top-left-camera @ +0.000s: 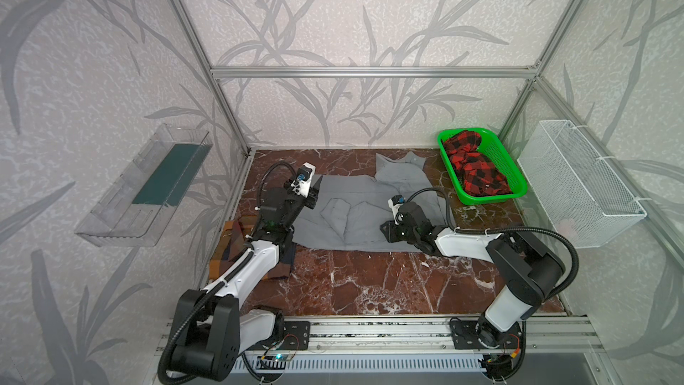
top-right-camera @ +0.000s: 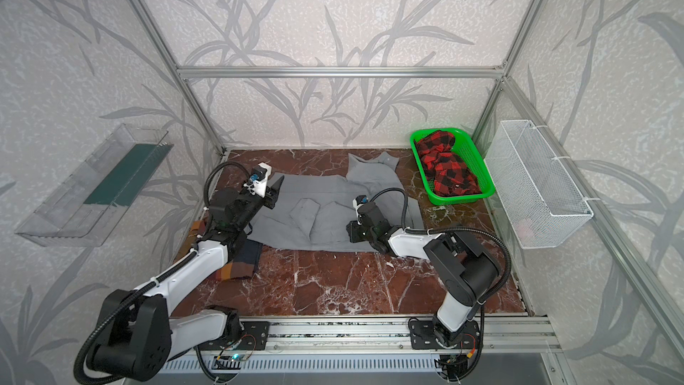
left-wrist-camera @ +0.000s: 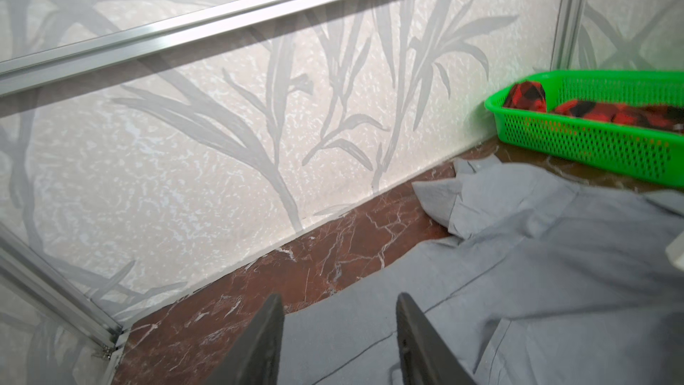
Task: Fold and stack the long sleeve shirts
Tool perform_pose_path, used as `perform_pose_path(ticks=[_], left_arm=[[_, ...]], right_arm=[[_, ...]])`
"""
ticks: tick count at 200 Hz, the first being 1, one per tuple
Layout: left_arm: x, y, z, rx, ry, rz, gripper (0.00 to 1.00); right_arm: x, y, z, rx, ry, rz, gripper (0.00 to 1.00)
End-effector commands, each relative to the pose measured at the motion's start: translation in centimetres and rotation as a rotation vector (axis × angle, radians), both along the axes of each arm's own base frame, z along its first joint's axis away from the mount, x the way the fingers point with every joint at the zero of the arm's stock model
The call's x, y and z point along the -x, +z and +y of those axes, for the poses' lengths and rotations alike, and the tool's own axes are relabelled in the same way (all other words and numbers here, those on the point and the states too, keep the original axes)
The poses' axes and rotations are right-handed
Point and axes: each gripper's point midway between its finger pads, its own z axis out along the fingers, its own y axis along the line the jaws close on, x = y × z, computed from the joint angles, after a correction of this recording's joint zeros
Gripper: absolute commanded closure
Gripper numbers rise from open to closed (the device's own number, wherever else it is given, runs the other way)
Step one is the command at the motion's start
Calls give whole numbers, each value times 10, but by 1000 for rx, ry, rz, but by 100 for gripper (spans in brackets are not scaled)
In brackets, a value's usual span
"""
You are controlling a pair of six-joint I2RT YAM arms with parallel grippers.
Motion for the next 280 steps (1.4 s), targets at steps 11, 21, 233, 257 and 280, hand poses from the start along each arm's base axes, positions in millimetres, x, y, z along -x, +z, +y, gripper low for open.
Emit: perform_pose_path(ticks=[11,21,233,257,280], left_arm=[[19,49,38,302,185,-14,30],[26,47,55,373,279,30,23],[116,-4,103,437,599,193,1],[116,-5,103,433,602,198,1],[116,-4,104,433,606,194,1]], right_arm=[[-9,12,33,-13,45,-20,69],[-11,11,43,-22,53,-13,69],[-20,-19,160,-1,88,-8,69],[-19,-10,170,-15,102,-26,69],[-17,-2,181,-13,129,-52,69]])
